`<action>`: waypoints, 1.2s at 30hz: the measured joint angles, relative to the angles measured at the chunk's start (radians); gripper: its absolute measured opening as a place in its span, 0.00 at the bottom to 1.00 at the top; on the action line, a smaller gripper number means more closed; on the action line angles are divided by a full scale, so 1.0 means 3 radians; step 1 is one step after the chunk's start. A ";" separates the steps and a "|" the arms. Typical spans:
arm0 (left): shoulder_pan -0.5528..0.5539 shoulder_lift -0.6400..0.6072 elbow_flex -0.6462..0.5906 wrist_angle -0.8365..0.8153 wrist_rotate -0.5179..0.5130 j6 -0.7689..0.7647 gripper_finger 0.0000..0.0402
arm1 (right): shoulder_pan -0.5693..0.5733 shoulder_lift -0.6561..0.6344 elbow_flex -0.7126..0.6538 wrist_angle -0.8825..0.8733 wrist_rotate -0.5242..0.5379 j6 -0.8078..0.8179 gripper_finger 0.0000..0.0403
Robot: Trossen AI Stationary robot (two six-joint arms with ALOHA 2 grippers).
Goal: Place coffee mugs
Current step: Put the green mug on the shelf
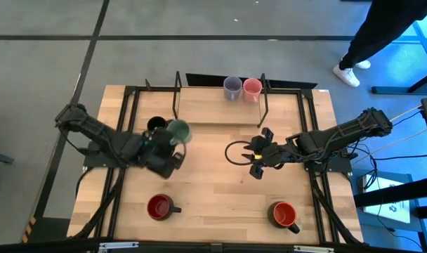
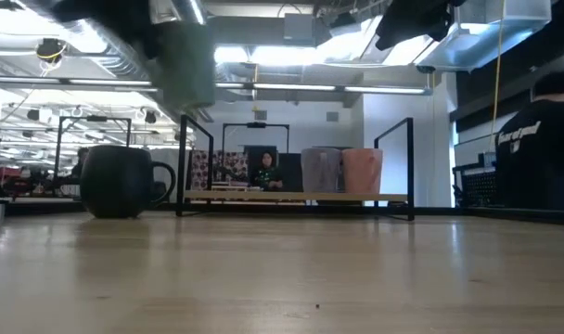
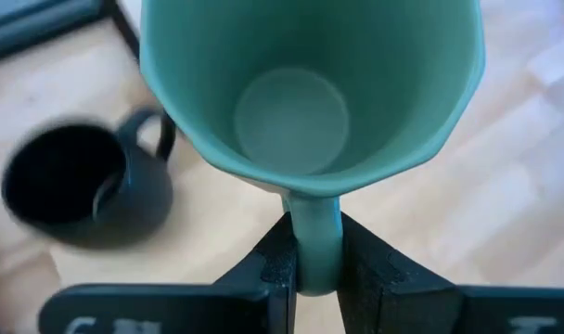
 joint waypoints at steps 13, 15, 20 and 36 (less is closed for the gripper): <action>0.0982 0.0711 0.0934 0.0324 -0.0162 0.1181 0.10 | 0.0000 0.0000 0.0001 0.0000 0.0166 0.0036 0.30; 0.1149 0.0797 0.0970 0.0570 -0.0161 0.1388 0.10 | 0.0000 0.0000 0.0001 0.0000 0.0156 0.0036 0.30; 0.1492 0.0979 0.0976 0.1003 0.0152 0.1797 0.10 | 0.0000 0.0000 0.0001 -0.0001 0.0137 0.0036 0.30; 0.2314 0.1524 0.0975 0.1474 0.0541 0.2224 0.10 | 0.0000 0.0000 0.0001 0.0001 0.0135 0.0036 0.30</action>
